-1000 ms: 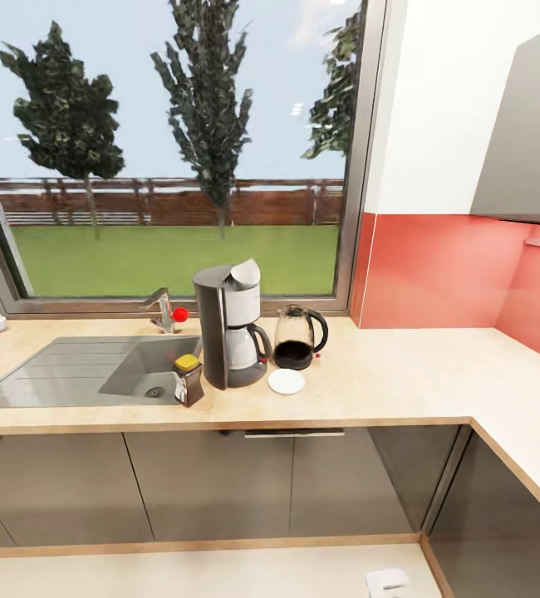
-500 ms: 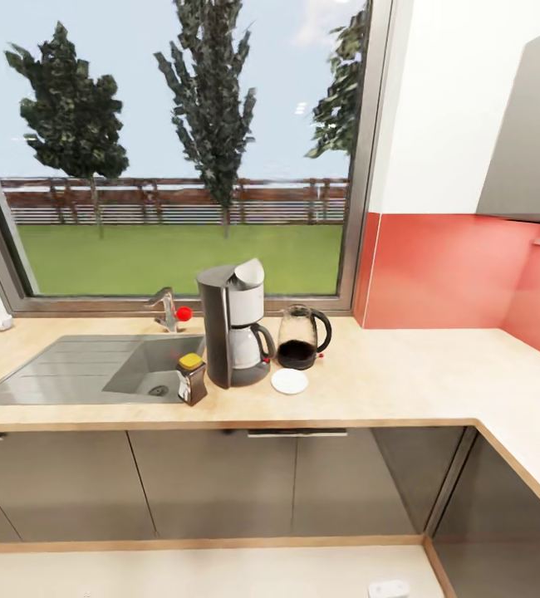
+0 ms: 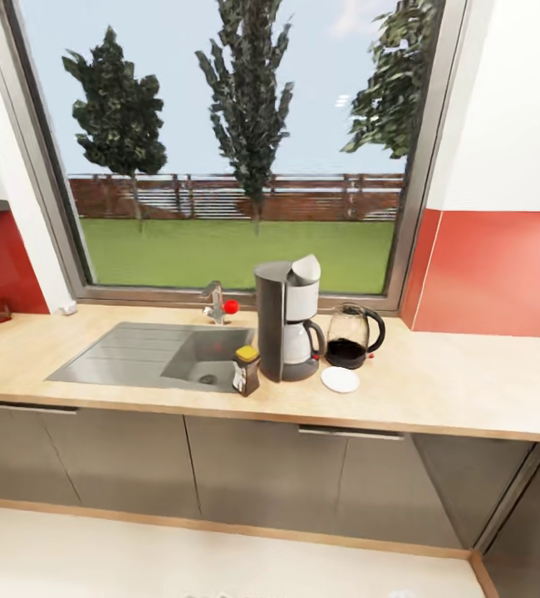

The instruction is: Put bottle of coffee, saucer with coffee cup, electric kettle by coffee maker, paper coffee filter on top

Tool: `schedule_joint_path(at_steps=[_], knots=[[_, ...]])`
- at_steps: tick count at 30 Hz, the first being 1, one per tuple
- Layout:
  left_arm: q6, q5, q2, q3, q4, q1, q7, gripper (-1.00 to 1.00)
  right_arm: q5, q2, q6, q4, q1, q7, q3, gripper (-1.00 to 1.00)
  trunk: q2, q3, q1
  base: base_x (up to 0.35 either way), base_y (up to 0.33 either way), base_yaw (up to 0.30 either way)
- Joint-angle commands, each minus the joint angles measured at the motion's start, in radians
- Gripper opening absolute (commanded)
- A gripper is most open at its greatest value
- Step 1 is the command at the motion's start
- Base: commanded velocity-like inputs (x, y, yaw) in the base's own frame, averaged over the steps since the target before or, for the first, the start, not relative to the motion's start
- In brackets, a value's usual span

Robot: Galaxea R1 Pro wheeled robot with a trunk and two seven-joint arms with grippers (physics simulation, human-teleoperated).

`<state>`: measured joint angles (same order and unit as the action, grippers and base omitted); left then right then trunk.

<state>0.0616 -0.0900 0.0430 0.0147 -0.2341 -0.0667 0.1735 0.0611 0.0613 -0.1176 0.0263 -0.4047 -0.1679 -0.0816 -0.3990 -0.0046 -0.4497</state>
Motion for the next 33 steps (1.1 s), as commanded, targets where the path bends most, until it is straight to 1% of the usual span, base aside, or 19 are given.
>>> schedule_joint_path(at_steps=[1, 9, 10, 12, 18, 24, 33], knots=[[0.002, -0.01, 0.0, 0.002, -0.002, -0.001, 0.0, 1.0, 0.007, 0.001, -0.001, -0.002, 0.001, -0.007, -0.007, 1.0, -0.001, -0.001, 0.0, -0.039, 0.302, 0.225], [0.002, -0.01, -0.001, 0.001, -0.028, 0.001, 0.0, 1.0, 0.007, 0.002, -0.001, -0.002, 0.007, -0.006, -0.009, 1.0, -0.001, -0.009, 0.0, -0.011, 0.306, 0.225], [0.003, -0.01, -0.006, 0.002, -0.033, 0.001, 0.0, 1.0, 0.007, 0.002, 0.0, -0.002, 0.007, -0.007, -0.009, 1.0, -0.001, -0.01, 0.0, 0.0, 0.309, 0.225], [0.003, -0.01, -0.008, 0.002, -0.034, 0.001, 0.0, 1.0, 0.007, 0.003, 0.0, -0.002, 0.007, -0.007, -0.009, 1.0, -0.001, -0.012, 0.0, 0.002, 0.309, 0.225], [0.003, -0.01, -0.007, 0.002, -0.039, 0.0, 0.0, 1.0, 0.006, 0.003, 0.0, -0.002, 0.009, -0.008, -0.009, 1.0, -0.001, -0.018, 0.0, 0.077, 0.309, 0.225], [0.003, -0.01, -0.007, 0.002, -0.039, 0.001, 0.0, 1.0, 0.006, 0.001, -0.003, -0.001, 0.009, -0.008, -0.008, 1.0, -0.001, -0.018, 0.0, 0.103, 0.324, 0.039], [0.002, -0.01, -0.009, 0.002, -0.059, 0.001, 0.0, 1.0, 0.006, 0.002, -0.004, -0.002, 0.009, -0.008, -0.007, 1.0, -0.001, -0.018, 0.0, 0.011, 0.337, 0.002]])
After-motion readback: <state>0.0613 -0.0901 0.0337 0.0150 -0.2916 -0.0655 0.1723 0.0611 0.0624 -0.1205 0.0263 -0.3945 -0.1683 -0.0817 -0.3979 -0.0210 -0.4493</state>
